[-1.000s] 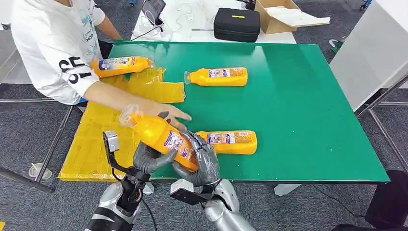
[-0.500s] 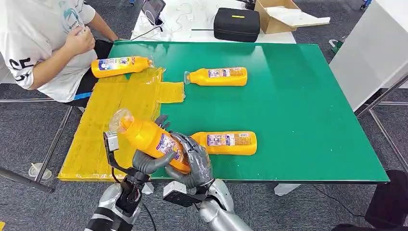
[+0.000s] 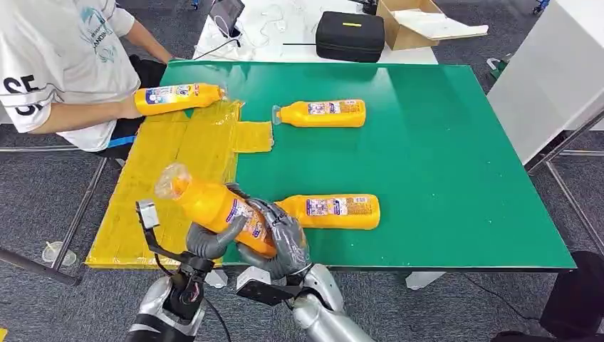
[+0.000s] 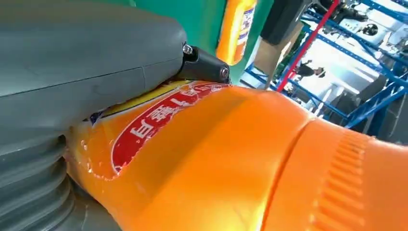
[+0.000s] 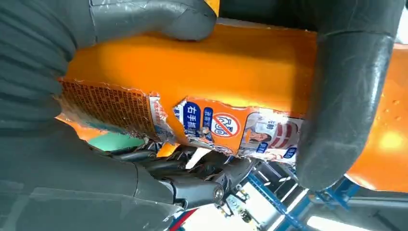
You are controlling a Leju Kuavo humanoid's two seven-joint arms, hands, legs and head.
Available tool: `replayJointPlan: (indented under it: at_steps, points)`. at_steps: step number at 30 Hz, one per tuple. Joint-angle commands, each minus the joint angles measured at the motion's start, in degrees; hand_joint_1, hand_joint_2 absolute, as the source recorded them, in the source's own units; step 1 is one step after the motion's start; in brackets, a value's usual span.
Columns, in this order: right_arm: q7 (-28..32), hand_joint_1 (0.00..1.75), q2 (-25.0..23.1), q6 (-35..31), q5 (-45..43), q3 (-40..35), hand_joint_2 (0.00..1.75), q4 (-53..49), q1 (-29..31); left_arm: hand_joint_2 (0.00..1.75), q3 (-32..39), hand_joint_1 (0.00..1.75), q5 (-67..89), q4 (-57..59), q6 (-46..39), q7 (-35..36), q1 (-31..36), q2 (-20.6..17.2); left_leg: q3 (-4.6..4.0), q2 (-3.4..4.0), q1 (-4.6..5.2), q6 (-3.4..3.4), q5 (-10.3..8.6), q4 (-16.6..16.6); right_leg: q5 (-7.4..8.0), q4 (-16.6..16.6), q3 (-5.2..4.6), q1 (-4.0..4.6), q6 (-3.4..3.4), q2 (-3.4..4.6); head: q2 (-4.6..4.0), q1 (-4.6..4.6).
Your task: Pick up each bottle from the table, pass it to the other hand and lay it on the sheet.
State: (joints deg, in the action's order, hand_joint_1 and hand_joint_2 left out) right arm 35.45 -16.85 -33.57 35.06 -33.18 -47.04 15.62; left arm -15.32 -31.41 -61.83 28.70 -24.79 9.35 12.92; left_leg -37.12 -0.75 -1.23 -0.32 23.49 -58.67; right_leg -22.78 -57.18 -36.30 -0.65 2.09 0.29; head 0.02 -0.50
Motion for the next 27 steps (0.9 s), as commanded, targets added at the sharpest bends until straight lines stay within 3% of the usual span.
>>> replayJointPlan:
  at_steps: [1, 3, 4, 5, 6, 7, 17, 18, 27]
  points:
    - [-1.15, 1.75, 0.67, 2.31, 0.64, -1.63, 1.75, 5.46, 0.59, 1.75, -2.76, 1.75, 0.73, -0.51, 1.81, 0.35, 2.62, 0.69, 0.27, -0.12, 0.01, 0.1, 0.07, 0.03, -0.12, 0.05, 0.35, 0.03, -0.05, -0.21, -0.02, 0.0]
    - [-1.06, 1.75, 0.5, 2.08, 0.36, -1.25, 1.75, 5.02, 0.52, 1.75, -2.73, 1.75, 1.05, -0.69, 1.69, 0.01, 2.55, 0.71, 0.29, -0.09, 0.02, 0.1, 0.08, 0.03, -0.12, 0.05, 0.35, 0.02, -0.06, -0.18, -0.02, 0.0]
    - [-1.2, 0.1, 0.4, 1.96, 0.3, -1.11, 1.75, 4.73, 0.58, 1.75, -2.7, 1.75, 1.06, -0.87, 1.72, -0.05, 2.55, 0.71, 0.21, -0.09, 0.01, 0.08, 0.06, 0.03, -0.1, 0.04, 0.28, 0.02, -0.05, -0.17, -0.02, 0.0]
    - [-1.44, 0.0, 0.24, 0.98, 0.06, -0.42, 1.75, 3.81, 0.3, 1.75, -2.22, 1.75, 2.33, -1.47, 0.51, -1.12, 2.48, 0.84, 0.13, -0.08, 0.01, 0.06, 0.03, 0.02, -0.07, 0.02, 0.19, 0.01, -0.04, -0.14, -0.02, 0.0]
    - [-1.64, 0.0, 0.28, 0.71, 0.09, -0.27, 1.75, 3.57, 0.27, 1.75, -2.03, 1.75, 2.33, -1.57, 0.31, -1.11, 2.45, 0.89, 0.16, -0.08, 0.01, 0.07, 0.04, 0.02, -0.08, 0.03, 0.23, 0.02, -0.05, -0.16, 0.0, 0.0]
    - [-2.15, 0.0, 0.53, 1.09, -0.35, 0.24, 0.0, 2.68, 0.2, 1.75, -1.42, 1.75, 2.36, -1.88, -0.27, -1.11, 2.48, 0.89, 0.16, -0.08, 0.01, 0.06, 0.05, 0.01, -0.09, 0.02, 0.22, 0.02, -0.05, -0.15, -0.02, 0.0]
    - [-3.48, 0.0, 2.07, 3.24, -1.65, 1.84, 0.0, -1.76, -0.69, 1.75, 0.41, 1.75, 4.82, -2.79, -3.09, -2.2, 2.69, 0.5, 0.12, 0.04, 0.02, 0.06, 0.02, 0.03, -0.04, 0.03, 0.15, 0.0, -0.04, -0.08, -0.02, 0.0]
    - [-3.48, 0.0, 2.07, 3.24, -1.65, 1.84, 0.0, -1.76, -0.69, 1.75, 0.41, 1.75, 4.82, -2.79, -3.09, -2.2, 2.69, 0.5, 0.43, 0.07, 0.04, 0.13, 0.13, 0.05, -0.14, 0.05, 0.47, 0.02, -0.09, -0.12, -0.02, 0.0]
    - [-3.48, 0.0, 2.07, 3.24, -1.65, 1.84, 0.0, -1.76, -0.69, 1.75, 0.41, 1.75, 4.82, -2.79, -3.09, -2.2, 2.69, 0.5, 0.09, 0.11, 0.02, 0.04, 0.02, 0.02, -0.02, 0.02, 0.1, 0.0, -0.04, -0.04, -0.02, 0.0]
